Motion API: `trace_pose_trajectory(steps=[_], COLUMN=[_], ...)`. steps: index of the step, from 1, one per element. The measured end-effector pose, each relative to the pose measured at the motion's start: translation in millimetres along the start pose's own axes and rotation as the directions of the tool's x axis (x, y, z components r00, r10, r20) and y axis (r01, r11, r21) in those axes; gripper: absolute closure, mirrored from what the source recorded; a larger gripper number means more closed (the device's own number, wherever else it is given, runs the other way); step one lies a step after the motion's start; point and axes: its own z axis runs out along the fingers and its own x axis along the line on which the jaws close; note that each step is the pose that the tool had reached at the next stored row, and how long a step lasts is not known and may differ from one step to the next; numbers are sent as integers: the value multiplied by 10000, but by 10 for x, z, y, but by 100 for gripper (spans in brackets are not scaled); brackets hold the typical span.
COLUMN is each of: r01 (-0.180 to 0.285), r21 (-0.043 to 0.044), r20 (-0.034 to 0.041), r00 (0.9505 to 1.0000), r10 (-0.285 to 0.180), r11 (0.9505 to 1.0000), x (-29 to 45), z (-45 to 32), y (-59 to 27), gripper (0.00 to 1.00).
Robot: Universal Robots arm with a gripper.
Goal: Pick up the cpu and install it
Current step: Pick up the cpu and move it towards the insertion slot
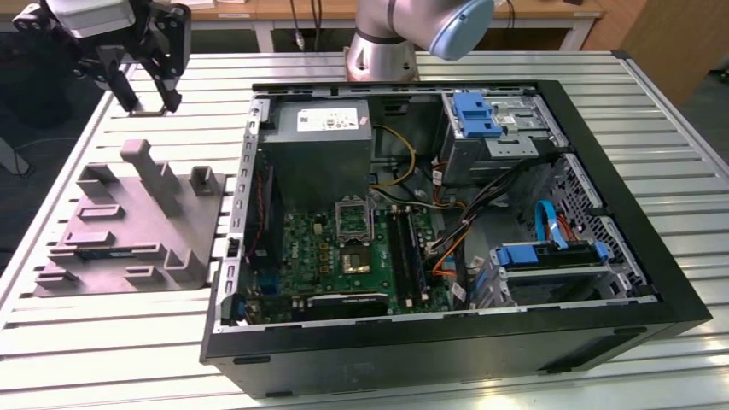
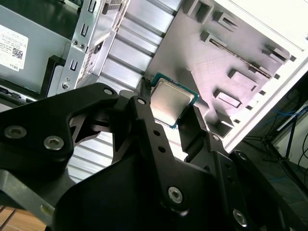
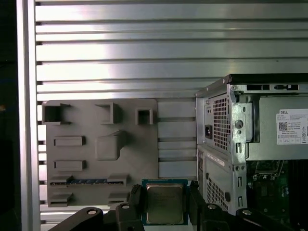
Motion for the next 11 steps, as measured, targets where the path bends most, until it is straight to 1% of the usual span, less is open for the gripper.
trace_pose_trajectory(steps=[5,11], r01=[0,0], r21=[0,0], r20=[1,1], r00=[10000,10000], r10=[0,0], r11=[10000,10000], x=[-44,-151], z=[1,4], y=[2,6], gripper=[53,53])
